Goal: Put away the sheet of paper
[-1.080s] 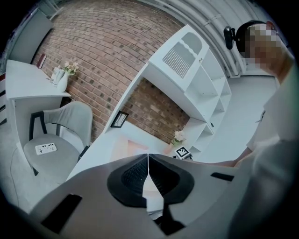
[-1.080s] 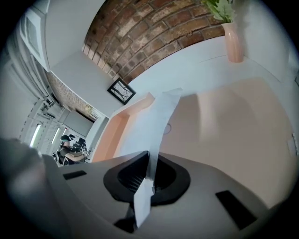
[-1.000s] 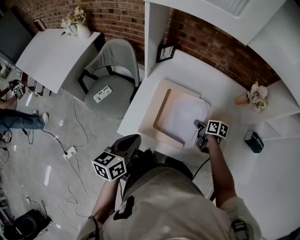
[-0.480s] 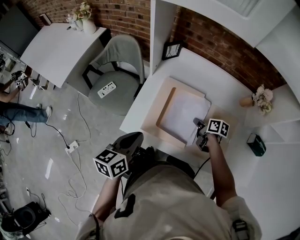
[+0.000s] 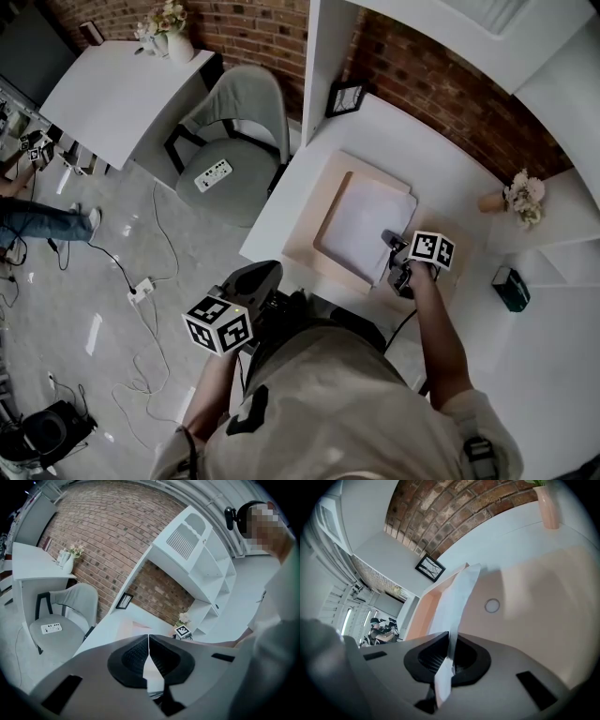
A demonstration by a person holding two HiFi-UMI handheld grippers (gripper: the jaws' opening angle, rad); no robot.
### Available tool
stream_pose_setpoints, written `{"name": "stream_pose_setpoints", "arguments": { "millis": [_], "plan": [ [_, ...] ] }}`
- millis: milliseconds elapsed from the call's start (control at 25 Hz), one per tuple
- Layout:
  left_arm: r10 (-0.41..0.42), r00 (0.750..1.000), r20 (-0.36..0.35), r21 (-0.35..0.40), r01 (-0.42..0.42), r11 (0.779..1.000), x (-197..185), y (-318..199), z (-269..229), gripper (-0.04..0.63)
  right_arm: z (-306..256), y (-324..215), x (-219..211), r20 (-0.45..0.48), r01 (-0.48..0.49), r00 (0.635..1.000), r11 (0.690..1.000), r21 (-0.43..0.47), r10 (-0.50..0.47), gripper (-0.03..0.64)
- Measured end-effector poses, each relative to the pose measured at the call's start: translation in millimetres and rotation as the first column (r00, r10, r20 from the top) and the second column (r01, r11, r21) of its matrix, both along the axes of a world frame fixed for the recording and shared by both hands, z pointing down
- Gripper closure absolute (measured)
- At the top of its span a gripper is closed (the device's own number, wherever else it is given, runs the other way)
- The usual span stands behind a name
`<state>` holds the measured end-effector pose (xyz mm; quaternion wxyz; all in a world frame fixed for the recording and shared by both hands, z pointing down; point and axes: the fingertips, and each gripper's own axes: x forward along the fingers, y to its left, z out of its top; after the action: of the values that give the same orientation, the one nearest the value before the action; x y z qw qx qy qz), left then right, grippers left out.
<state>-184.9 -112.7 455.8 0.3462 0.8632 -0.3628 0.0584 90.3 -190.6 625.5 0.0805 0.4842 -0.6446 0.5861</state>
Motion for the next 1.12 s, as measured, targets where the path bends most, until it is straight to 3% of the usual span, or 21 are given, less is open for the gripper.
{"name": "stream_pose_setpoints", "arguments": {
  "millis": [1120],
  "plan": [
    [-0.037,0.999,0.009,-0.028,0.037,0.999,-13,-7,4,0.575,3,-28,-41,0.061,0.040,0.997,0.999,-0.016,-0.039,0.589]
  ]
}}
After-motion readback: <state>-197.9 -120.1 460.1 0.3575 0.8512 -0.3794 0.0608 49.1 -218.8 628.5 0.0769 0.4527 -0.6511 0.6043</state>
